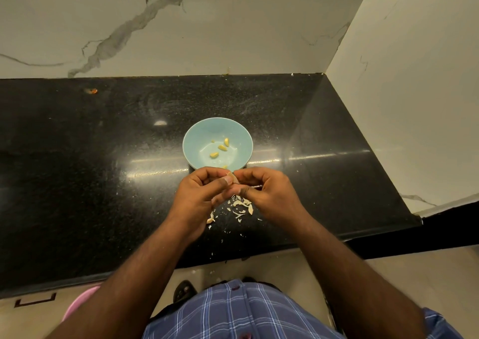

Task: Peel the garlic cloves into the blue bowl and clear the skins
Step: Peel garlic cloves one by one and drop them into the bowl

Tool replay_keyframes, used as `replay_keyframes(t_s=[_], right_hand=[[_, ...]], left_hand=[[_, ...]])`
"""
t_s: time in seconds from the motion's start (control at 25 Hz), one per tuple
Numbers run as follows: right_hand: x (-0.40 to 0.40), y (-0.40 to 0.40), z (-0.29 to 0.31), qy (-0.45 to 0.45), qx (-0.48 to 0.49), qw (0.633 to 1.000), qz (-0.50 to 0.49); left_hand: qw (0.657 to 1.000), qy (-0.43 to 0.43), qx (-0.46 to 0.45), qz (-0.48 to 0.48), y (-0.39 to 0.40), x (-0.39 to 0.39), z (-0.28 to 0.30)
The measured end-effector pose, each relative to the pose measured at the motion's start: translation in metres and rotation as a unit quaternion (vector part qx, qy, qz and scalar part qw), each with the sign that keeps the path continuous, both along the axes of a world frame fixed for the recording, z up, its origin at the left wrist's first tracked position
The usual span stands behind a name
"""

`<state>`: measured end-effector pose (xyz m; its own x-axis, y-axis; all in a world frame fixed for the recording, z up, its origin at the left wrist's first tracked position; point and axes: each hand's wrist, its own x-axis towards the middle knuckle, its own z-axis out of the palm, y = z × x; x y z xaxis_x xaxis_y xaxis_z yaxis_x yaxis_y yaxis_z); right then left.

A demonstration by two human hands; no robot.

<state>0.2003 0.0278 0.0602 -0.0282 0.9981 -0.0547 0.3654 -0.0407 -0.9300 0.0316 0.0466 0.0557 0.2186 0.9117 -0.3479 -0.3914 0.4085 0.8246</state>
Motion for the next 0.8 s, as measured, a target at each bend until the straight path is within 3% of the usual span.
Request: replay_keyframes(t_s=[0.08, 0.32, 0.44, 0.64, 0.8], right_hand=[[-0.005, -0.002, -0.001, 0.025, 0.001, 1.000, -0.017], [-0.006, -0.002, -0.004, -0.101, 0.095, 0.989, -0.054], [-0.010, -0.002, -0.001, -0.118, 0.083, 0.988, -0.048], [-0.010, -0.001, 0.013, -0.002, -0.062, 0.997, -0.055], [-0.010, -0.001, 0.017, 0.111, -0.154, 0.979, -0.079]], left_hand=[[1.000, 0.019, 0.001, -0.015, 0.000, 0.001, 0.000], [0.997, 0.049, 0.045, -0.032, 0.000, 0.001, 0.000], [0.994, 0.073, 0.072, -0.029, -0.001, 0.001, -0.002], [0.988, 0.096, 0.115, -0.019, -0.004, -0.002, -0.009], [0.971, 0.154, 0.178, -0.032, -0.006, -0.004, -0.011]])
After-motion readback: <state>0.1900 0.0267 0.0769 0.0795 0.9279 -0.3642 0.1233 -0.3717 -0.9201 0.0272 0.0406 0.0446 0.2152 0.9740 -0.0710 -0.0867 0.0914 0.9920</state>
